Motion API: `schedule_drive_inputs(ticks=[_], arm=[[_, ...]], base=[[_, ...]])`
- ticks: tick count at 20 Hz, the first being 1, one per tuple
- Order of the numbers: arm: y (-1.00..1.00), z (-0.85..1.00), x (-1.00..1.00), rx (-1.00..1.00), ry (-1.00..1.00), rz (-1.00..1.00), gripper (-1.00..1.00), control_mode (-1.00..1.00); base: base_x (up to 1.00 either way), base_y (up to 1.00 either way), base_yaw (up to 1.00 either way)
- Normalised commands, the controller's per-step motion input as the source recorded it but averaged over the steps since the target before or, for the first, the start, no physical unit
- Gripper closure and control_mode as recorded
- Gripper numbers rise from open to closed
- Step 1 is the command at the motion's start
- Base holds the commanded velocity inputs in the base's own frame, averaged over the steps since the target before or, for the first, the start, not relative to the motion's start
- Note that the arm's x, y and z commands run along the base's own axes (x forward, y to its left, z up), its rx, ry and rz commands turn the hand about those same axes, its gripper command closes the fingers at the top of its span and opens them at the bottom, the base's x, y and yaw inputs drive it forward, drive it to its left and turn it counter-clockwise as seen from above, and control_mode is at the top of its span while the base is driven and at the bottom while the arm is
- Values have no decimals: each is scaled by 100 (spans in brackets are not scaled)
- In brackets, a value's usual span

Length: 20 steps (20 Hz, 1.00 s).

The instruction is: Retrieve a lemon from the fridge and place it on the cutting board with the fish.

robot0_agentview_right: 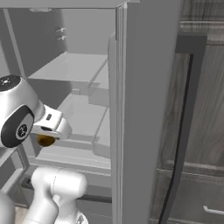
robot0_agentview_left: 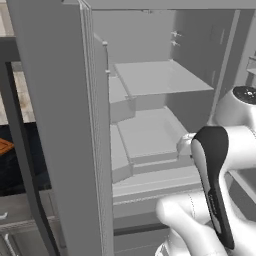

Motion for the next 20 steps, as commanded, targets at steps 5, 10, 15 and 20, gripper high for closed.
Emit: schedule_drive_inputs(ticks=[5,10,15,20], arm=[[0,0,0,0,0,0,100,100],[0,0,0,0,0,0,100,100],[0,0,0,0,0,0,100,100],[0,0,0,0,0,0,100,100]], base=[[-65,0,0],[-67,0,0],[-65,2,0],[-60,13,0]])
